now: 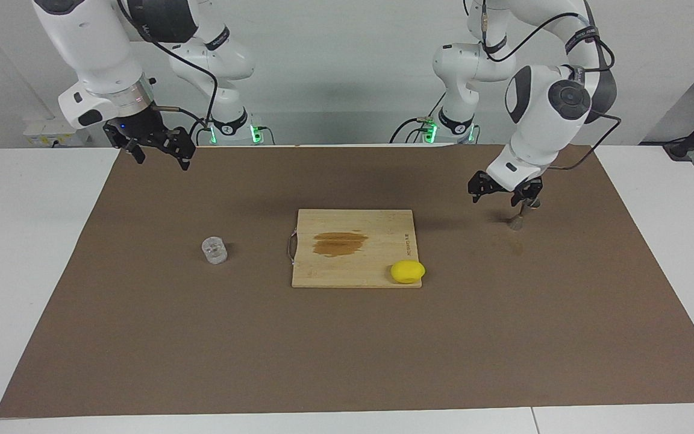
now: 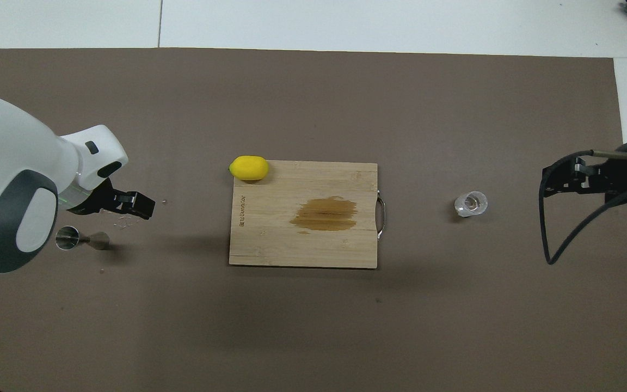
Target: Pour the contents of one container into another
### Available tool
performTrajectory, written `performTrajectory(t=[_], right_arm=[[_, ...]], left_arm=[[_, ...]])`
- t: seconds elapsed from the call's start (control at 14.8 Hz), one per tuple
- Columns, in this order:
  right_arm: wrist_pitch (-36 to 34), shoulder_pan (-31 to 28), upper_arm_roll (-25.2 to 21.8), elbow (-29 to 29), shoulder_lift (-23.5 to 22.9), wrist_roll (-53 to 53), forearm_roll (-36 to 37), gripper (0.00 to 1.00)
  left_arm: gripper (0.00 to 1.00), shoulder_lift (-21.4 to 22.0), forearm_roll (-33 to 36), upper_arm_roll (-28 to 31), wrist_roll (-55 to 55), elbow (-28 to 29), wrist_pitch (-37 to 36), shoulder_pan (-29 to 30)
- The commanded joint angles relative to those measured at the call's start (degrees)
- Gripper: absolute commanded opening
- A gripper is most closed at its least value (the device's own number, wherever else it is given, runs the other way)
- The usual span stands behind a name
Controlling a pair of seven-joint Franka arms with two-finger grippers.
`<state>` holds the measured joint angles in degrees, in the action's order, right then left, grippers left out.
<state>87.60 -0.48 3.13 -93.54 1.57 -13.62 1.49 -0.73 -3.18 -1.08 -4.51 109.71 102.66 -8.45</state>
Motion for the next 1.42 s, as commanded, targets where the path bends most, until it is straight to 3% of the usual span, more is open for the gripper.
performTrajectory(t=[0.0, 0.47, 0.67, 0.81, 0.94, 1.08, 1.35], right_arm=[[1.08, -0.75, 0.39, -1.64, 1.25, 1.06, 0.35, 1.0], [1.08, -0.75, 0.39, -1.64, 1.25, 1.06, 0.35, 1.0], [1.08, -0.75, 0.48, -1.64, 1.25, 1.06, 0.35, 1.0], [1.08, -0.75, 0.39, -1.64, 1.25, 1.06, 0.35, 1.0], [1.08, -0.75, 0.48, -1.64, 1.25, 1.06, 0.35, 1.0], [1.08, -0.75, 0.48, -1.64, 1.25, 1.06, 0.35, 1.0], [1.08, -0.75, 0.39, -1.64, 1.25, 1.06, 0.35, 1.0]], left_arm=[[1.0, -3.48, -3.33, 0.47, -11.1, -6.68, -5.62, 5.36], [1.0, -4.46, -17.28, 0.29, -35.96, -9.86, -10.72, 19.16], [1.0, -4.28, -27.81, 0.38, -53.78, -9.69, -12.83, 24.17], [1.0, -4.19, -33.02, 0.56, -62.96, -9.25, -13.1, 25.58], [1.0, -4.19, -39.76, 0.47, -64.48, -9.68, -16.16, 27.95], [1.0, -4.63, -47.33, 0.56, -74.88, -9.07, -17.23, 29.27], [1.0, -9.1, -55.43, 0.56, -88.26, -9.25, -23.98, 32.35]])
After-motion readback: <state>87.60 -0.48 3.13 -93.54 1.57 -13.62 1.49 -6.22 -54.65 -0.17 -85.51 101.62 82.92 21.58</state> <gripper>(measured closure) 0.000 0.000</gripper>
